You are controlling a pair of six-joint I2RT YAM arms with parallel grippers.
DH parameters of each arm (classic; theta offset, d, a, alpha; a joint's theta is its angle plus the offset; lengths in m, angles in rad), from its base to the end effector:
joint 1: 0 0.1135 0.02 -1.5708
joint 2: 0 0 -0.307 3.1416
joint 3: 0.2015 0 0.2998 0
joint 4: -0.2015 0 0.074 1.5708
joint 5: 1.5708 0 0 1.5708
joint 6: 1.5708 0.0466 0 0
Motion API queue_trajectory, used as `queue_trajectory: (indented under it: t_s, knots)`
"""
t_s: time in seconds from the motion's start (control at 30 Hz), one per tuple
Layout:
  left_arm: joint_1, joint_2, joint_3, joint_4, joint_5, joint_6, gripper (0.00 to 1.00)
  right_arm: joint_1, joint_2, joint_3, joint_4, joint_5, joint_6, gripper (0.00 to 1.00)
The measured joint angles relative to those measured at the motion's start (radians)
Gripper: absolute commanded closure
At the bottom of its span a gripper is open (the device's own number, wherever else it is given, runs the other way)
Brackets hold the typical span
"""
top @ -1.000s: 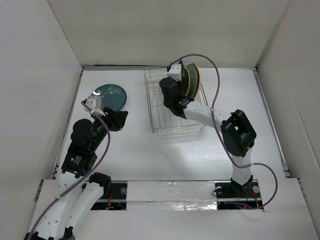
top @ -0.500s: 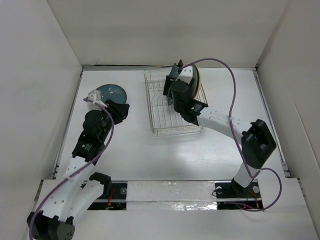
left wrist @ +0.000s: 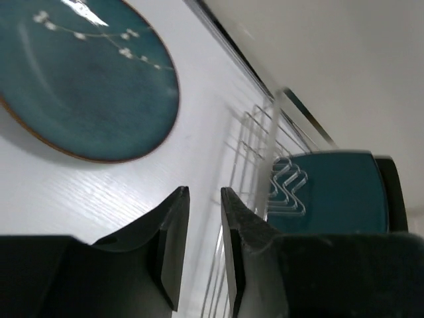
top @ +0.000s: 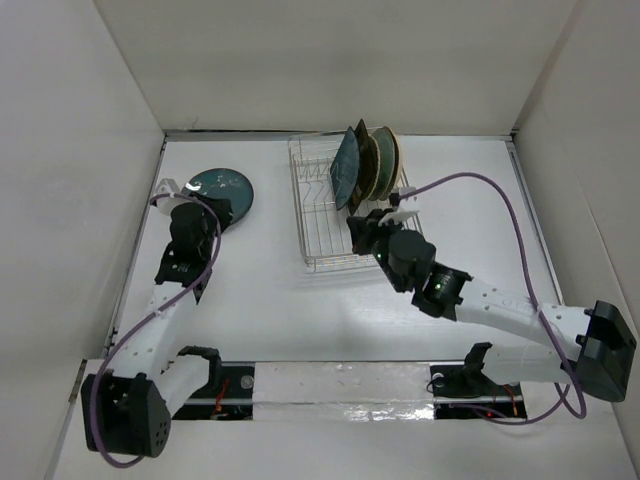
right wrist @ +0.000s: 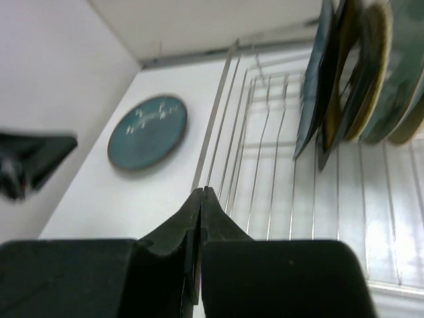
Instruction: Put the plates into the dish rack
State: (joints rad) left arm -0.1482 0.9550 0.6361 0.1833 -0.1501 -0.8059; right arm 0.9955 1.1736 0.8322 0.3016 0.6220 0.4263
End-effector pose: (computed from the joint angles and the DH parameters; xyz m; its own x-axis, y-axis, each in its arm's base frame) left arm 0.2576 -0.0314 0.3128 -0.0922 -0.7075 -0.7007 -0.0968 0.7067 -0.7008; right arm 0.1914 0.2452 0.3503 -0.1707 0.3544 -0.9194 -0.3235 0.8612 0.3921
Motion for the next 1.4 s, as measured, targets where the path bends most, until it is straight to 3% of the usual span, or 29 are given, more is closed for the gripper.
queue_trajectory:
  t_s: [0.1,0.2,0.3,0.43,0.63,0.83,0.93,0.97,1.07,1.4]
  knots:
    - [0.147,0.086,-0.018,0.054,0.046,-0.033,0.67,0.031,-0.048,-0.088,-0.005,-0.040,0.030,0.61]
    - [0.283,0.185,-0.045,0.079,0.092,-0.063,0.58,0.042,-0.105,-0.131,-0.009,-0.083,0.043,0.47]
    - [0.352,0.282,-0.050,0.083,0.121,-0.076,0.44,0.045,-0.159,-0.143,-0.007,-0.114,0.042,0.45]
    - [0.367,0.377,-0.053,0.109,0.152,-0.087,0.38,0.046,-0.205,-0.146,-0.002,-0.150,0.042,0.44]
    - [0.376,0.611,-0.013,0.187,0.214,-0.126,0.46,0.046,-0.208,-0.161,-0.002,-0.192,0.041,0.44]
    - [0.381,0.739,0.059,0.295,0.278,-0.185,0.57,0.037,-0.197,-0.163,-0.001,-0.216,0.042,0.44]
    - [0.381,0.777,0.063,0.341,0.296,-0.218,0.67,0.013,-0.197,-0.174,0.003,-0.232,0.042,0.44]
    - [0.384,0.787,0.063,0.356,0.305,-0.227,0.79,0.009,-0.197,-0.177,0.001,-0.235,0.043,0.44]
    - [0.388,0.830,0.057,0.425,0.323,-0.275,1.00,-0.027,-0.196,-0.188,-0.001,-0.242,0.045,0.44]
    - [0.392,0.799,-0.117,0.693,0.356,-0.380,1.00,-0.062,-0.197,-0.192,-0.003,-0.277,0.045,0.41]
